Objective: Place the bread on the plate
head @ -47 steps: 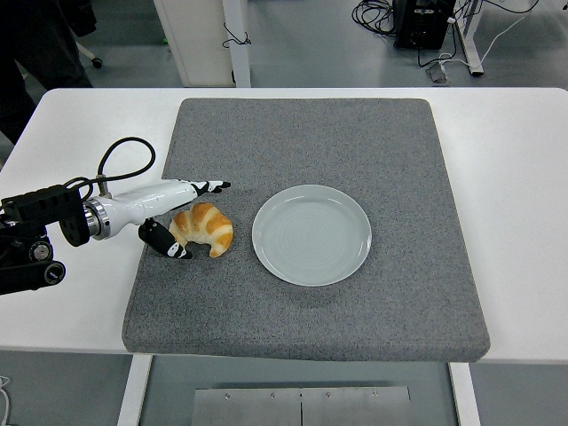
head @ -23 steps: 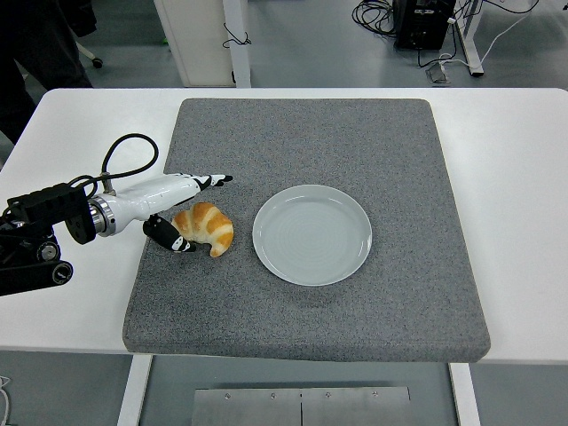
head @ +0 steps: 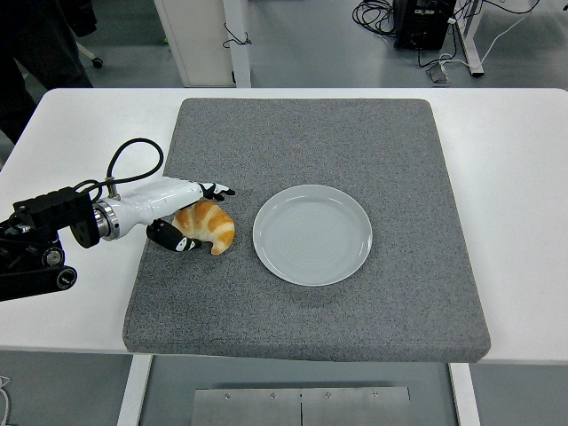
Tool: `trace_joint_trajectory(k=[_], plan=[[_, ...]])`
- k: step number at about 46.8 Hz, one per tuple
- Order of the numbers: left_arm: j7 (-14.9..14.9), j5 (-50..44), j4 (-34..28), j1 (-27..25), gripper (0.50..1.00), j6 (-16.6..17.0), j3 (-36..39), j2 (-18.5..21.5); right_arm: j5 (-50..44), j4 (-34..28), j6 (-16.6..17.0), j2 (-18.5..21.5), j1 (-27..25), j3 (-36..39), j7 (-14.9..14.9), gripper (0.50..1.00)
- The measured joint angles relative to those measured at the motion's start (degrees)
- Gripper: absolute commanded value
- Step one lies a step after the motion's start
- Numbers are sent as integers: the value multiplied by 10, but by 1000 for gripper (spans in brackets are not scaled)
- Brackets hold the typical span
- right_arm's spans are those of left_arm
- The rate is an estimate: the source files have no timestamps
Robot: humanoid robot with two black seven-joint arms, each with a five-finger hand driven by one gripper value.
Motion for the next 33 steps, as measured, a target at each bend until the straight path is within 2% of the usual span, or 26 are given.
trace_joint_trajectory(k=[4, 8, 11, 16, 17, 33], plan=[[0, 0, 1, 0, 801, 0, 0, 0, 0, 0, 0, 0, 0, 0, 0, 1000], [0, 0, 1, 0, 739, 0, 0, -1, 0, 0, 0, 0, 0, 0, 0, 1000], [0, 0, 1, 0, 671, 0, 0, -1, 0, 0, 0, 0, 0, 0, 0, 1000], [0, 0, 2, 0, 512, -1, 0, -1, 0, 0, 0, 0, 0, 0, 0, 1000], [0, 0, 2, 0, 500, -2, 0, -1, 0, 0, 0, 0, 0, 0, 0, 1000], [0, -3, 2, -13, 500, -5, -11, 7, 0, 0, 0, 0, 0, 0, 0, 1000]])
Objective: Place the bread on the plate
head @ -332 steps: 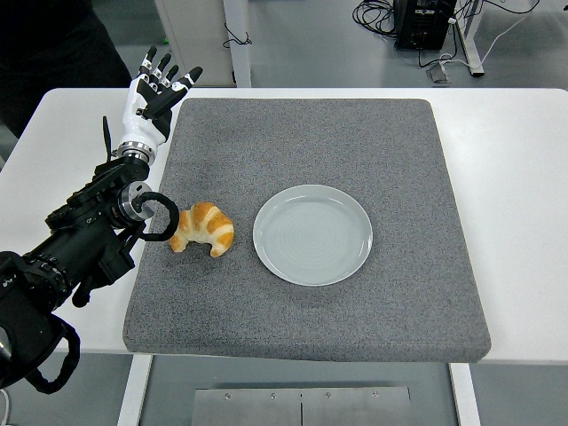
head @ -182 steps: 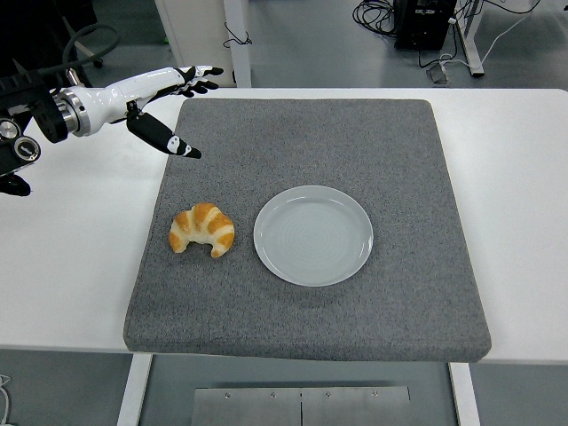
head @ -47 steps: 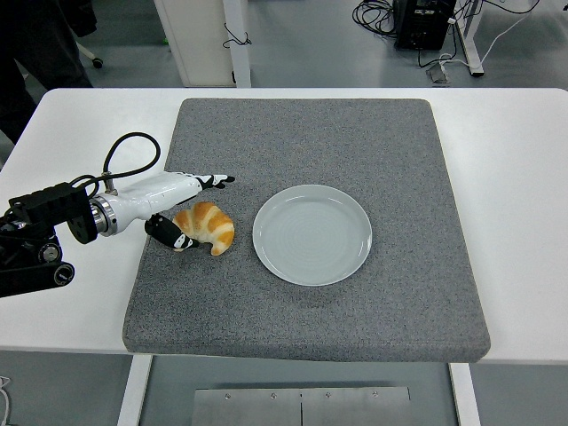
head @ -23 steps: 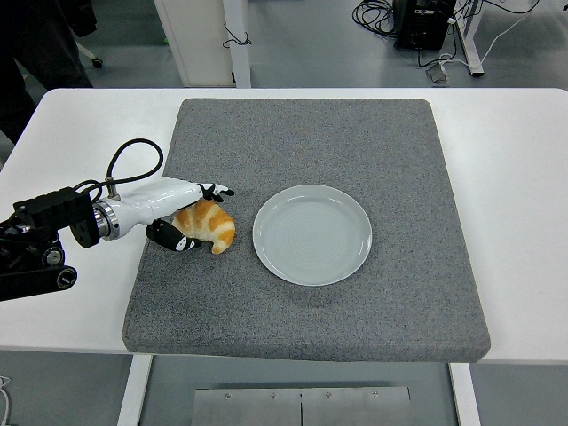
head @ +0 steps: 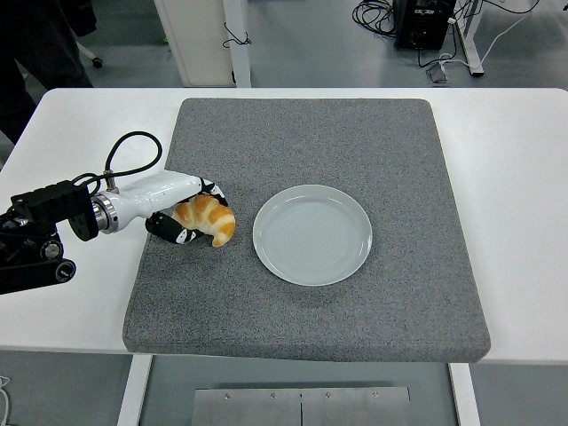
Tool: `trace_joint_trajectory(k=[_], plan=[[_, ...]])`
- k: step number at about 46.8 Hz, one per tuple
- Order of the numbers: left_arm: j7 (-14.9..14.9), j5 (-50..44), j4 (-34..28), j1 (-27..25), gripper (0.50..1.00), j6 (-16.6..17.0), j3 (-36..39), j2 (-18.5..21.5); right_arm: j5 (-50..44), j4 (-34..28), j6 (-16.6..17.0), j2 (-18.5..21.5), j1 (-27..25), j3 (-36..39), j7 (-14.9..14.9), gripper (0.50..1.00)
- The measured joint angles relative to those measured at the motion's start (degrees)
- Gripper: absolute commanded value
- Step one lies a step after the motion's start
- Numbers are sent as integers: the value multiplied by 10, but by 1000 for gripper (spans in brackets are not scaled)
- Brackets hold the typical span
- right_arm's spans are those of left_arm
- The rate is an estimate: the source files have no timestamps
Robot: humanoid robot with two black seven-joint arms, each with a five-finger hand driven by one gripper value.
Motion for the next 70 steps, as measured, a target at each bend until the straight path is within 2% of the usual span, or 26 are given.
trace_joint_trajectory(k=[14, 34, 40, 62, 70], plan=[[0, -7, -1, -57, 500, -20, -34, 34, 0, 0, 0, 0, 0, 0, 0, 1000], [2, -9, 0, -114, 505, -109, -124, 65, 0, 0, 0, 0, 0, 0, 0, 1000], [4, -9, 0, -122, 507, -113, -145, 57, 0, 0, 0, 0, 0, 0, 0, 1000], [1, -5, -1, -120, 508, -114, -177, -20, 0, 0, 0, 0, 0, 0, 0, 1000], [1, -4, -2, -119, 516, -134, -197, -47, 0, 0, 0, 0, 0, 0, 0, 1000]])
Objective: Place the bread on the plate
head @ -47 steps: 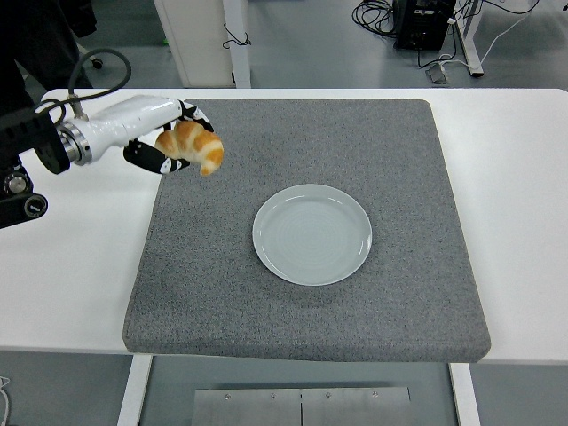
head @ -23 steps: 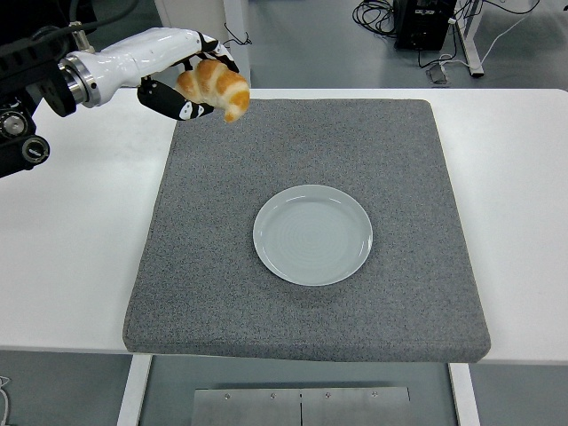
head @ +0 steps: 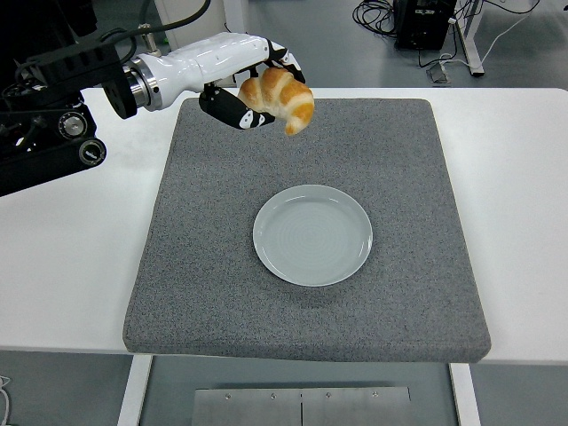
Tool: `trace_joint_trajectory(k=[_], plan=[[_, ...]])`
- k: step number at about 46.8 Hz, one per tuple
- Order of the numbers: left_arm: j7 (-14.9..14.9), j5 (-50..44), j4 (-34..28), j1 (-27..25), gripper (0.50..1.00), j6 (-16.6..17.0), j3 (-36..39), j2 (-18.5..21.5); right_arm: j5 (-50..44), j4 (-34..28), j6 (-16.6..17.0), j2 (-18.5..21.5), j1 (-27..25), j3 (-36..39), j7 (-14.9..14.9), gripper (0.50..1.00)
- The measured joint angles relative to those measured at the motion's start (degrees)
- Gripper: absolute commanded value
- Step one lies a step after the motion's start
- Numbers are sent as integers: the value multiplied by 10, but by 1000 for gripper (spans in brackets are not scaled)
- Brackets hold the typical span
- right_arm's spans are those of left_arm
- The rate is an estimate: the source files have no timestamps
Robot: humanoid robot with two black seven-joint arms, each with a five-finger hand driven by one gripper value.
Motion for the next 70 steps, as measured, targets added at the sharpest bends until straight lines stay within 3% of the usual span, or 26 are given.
trace_joint_trajectory(k=[7, 28, 48, 70], plan=[[0, 0, 0, 4, 516, -22, -20, -24, 0, 0, 0, 0, 0, 0, 0, 1000], [-3, 5, 0, 33, 521, -22, -22, -86, 0, 0, 0, 0, 0, 0, 0, 1000], [-2, 35, 14, 81, 521, -20, -15, -102, 0, 0, 0, 0, 0, 0, 0, 1000], [-2, 66, 43, 102, 521, -14, 8, -115, 0, 0, 0, 0, 0, 0, 0, 1000]])
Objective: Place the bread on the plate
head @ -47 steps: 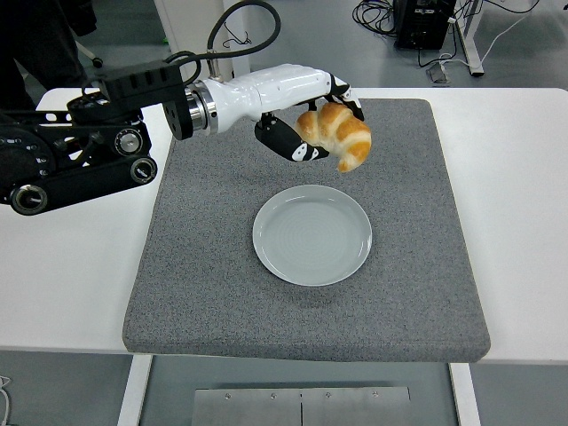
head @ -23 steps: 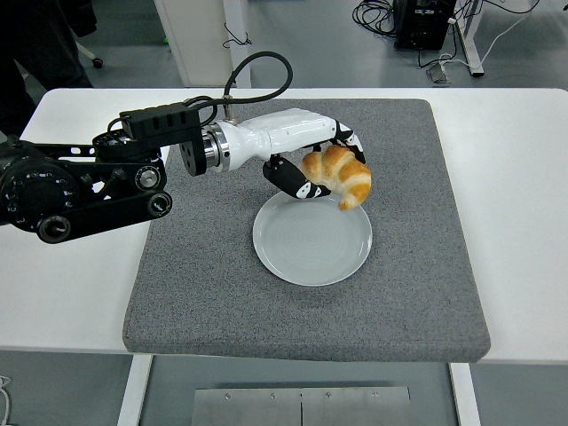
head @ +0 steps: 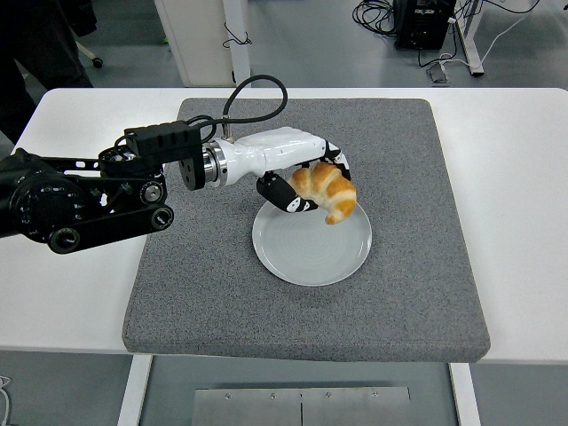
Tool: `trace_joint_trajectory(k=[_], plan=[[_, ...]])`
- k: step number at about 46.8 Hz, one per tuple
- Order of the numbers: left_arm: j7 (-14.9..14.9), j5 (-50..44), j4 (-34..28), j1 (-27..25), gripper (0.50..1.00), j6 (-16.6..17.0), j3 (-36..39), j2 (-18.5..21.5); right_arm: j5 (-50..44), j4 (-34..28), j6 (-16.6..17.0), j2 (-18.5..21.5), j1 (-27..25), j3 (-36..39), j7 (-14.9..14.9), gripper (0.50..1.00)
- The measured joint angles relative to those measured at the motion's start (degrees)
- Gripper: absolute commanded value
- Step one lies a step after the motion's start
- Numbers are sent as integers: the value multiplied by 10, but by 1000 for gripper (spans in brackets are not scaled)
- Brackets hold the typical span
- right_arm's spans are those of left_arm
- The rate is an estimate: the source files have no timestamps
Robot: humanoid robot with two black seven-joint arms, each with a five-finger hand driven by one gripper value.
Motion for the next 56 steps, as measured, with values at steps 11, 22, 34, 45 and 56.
trace_joint_trajectory(k=[11, 22, 34, 45, 56], plan=[[0, 14, 12, 20, 521, 5, 2, -12, 0, 0, 0, 0, 0, 0, 0, 1000], [-4, 14, 43, 30, 521, 19, 22, -28, 0, 0, 0, 0, 0, 0, 0, 1000], [-4, 22, 44, 36, 521, 21, 25, -30, 0, 0, 0, 0, 0, 0, 0, 1000], [-4, 41, 49, 45, 521, 28, 26, -37, 0, 0, 0, 0, 0, 0, 0, 1000], [-3, 46, 66, 53, 521, 29, 27, -46, 0, 0, 0, 0, 0, 0, 0, 1000]])
